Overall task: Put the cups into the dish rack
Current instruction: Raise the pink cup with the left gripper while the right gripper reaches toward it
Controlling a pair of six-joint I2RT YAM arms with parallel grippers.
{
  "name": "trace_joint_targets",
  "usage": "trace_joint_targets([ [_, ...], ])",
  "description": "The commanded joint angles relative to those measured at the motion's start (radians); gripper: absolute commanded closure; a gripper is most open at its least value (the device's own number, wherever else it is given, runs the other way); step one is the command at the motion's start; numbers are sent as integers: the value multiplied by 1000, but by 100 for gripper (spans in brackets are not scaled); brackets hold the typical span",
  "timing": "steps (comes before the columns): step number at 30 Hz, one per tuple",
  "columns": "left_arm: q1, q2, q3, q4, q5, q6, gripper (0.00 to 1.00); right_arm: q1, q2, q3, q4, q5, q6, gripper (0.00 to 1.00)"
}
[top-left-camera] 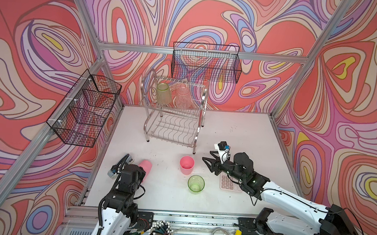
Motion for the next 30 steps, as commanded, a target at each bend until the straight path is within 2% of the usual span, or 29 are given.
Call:
trace_joint_targets([
  [1,5,5,-15,49,11,33,68,4,-7,-12,11,11,-8,39],
  [17,6,101,2,146,2,100,92,3,-9,-8,9,17,-13,39],
  [23,5,192,123,110,11,203,100,4,2,1,4,28,-14,39],
  [30,6,295,301,-39,52,319,100,4,-1,14,-13,48,-6,39],
])
